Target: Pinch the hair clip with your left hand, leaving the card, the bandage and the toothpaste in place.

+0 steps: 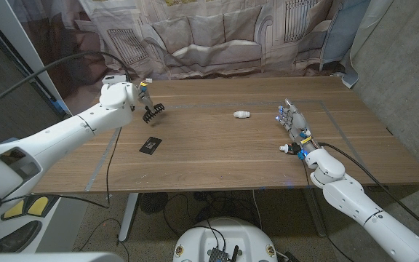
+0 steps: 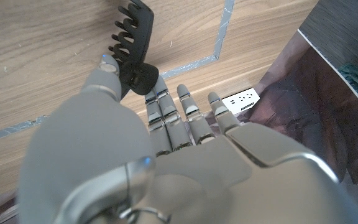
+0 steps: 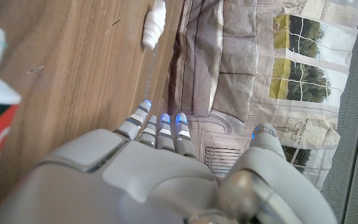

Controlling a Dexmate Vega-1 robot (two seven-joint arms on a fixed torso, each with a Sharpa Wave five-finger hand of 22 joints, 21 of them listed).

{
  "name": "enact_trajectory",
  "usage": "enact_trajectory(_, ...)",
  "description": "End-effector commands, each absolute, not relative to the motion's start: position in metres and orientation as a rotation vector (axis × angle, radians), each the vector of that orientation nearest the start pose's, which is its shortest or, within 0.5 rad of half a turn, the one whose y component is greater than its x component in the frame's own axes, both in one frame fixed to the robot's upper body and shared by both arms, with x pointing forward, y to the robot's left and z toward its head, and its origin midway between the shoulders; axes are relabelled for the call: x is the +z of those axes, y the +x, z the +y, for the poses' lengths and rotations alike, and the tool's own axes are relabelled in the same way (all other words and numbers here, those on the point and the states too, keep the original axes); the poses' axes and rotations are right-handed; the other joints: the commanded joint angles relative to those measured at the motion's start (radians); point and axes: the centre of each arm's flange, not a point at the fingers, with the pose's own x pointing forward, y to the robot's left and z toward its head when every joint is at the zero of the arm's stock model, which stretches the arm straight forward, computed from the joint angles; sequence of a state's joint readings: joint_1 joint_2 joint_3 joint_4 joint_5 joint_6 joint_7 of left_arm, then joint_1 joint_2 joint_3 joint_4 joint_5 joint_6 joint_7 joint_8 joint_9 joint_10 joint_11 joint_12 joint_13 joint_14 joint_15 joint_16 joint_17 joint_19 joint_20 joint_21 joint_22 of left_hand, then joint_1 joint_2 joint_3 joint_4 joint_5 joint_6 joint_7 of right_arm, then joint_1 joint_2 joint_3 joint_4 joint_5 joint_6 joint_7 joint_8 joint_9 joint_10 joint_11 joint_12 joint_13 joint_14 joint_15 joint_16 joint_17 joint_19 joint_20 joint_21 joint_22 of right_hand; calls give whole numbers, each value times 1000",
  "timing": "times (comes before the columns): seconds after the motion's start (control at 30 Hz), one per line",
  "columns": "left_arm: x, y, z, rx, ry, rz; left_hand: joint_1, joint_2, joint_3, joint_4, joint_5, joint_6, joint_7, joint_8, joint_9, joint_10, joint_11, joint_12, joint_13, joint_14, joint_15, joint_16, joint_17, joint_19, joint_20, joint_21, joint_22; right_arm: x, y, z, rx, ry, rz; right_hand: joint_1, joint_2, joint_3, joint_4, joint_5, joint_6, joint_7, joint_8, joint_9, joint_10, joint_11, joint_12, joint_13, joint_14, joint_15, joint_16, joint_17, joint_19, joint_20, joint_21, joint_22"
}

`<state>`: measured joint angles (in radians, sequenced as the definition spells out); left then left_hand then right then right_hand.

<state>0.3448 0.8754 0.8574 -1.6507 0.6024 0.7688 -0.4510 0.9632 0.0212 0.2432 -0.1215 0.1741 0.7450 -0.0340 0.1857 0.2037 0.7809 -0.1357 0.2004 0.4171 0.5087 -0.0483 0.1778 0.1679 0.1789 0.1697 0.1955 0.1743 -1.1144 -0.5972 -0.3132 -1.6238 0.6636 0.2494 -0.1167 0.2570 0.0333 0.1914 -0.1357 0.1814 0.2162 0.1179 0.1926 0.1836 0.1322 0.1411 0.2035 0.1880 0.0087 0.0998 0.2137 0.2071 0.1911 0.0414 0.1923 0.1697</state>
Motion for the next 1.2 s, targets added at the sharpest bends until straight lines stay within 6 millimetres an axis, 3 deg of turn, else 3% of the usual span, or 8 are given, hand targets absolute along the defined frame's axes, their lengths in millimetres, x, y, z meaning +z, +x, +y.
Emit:
enact_trajectory(0.03,114,646,333,251,1550,100,-7,1,2,-2,5,0,3,8,3,1,1,5,2,0,-34,3,1,1,11,1,5,-79,590,-279,183,77,-542,10,4,-4,3,-1,5,-2,1,2,2,4,-3,6,4,4,-6,3,2,6,2,3)
enact_trajectory(0.47,120,657,324,233,1598,111,-10,2,2,-3,5,-6,-1,7,3,-11,-2,3,0,-5,-35,2,2,0,16,1,5,-79,590,-282,173,84,-545,10,5,-4,3,-1,5,-2,0,2,3,4,-3,6,4,4,-6,3,1,6,2,3)
enact_trajectory(1.2,107,673,315,210,1611,123,-16,3,3,-5,5,-13,-4,8,2,-17,-4,6,-2,-15,-31,2,2,-4,21,0,5,-81,590,-284,173,80,-537,11,5,-5,3,-1,5,-3,0,2,3,5,-3,6,4,5,-6,3,0,6,1,3)
